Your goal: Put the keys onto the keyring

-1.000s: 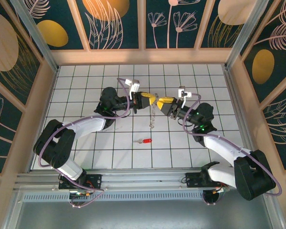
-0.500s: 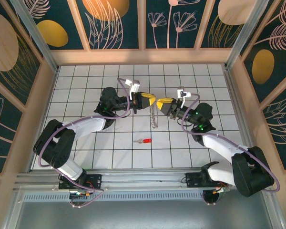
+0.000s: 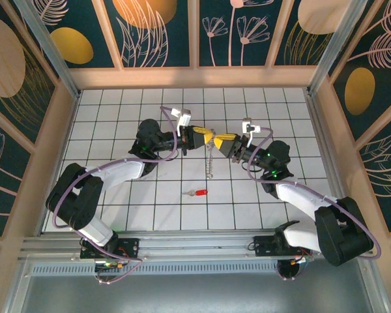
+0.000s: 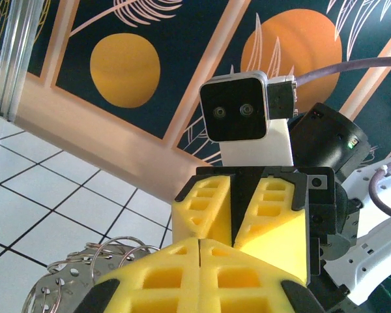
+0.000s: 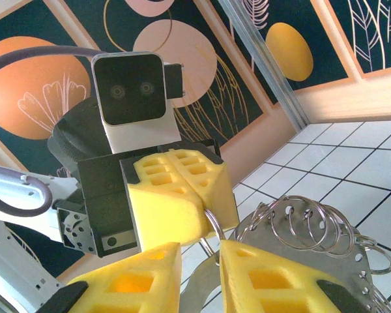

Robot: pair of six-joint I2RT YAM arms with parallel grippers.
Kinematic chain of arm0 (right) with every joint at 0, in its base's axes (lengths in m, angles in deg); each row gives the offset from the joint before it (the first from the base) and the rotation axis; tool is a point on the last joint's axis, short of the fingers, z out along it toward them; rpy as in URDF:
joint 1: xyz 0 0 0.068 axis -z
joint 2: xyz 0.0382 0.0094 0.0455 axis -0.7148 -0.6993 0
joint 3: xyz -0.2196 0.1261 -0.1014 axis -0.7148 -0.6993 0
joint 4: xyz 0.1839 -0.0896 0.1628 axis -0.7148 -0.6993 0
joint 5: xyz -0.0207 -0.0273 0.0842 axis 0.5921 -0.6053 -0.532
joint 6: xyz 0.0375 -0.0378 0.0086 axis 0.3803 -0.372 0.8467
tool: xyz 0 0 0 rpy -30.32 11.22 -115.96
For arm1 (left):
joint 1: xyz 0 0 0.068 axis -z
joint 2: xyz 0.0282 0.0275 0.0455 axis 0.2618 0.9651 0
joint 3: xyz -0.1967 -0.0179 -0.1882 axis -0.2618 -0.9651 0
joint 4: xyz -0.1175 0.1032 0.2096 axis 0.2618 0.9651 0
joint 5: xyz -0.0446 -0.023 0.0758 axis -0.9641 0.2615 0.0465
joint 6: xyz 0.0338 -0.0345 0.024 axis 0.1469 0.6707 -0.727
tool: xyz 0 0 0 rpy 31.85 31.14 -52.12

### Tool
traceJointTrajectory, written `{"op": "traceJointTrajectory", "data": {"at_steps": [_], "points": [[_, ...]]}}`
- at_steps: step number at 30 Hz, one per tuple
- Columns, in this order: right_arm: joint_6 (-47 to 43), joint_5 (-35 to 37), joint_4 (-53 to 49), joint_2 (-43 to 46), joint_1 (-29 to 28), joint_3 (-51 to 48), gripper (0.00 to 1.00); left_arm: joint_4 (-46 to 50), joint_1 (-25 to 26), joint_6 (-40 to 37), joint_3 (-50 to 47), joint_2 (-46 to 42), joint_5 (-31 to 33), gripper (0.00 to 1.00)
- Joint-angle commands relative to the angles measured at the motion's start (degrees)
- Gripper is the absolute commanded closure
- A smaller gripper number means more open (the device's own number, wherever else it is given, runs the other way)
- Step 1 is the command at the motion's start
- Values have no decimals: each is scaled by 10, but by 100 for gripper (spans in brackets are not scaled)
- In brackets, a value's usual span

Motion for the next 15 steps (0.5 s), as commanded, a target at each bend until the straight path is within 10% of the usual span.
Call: {"op": "traceJointTrajectory", "data": {"at_steps": [1,15], "points": [[4,-13,36,-7,-6,14,78,-48,2,9,18,3,-13,100],[-1,-5,28,-15,-8,21,70,-54,2,13,16,3,-17,100]]}}
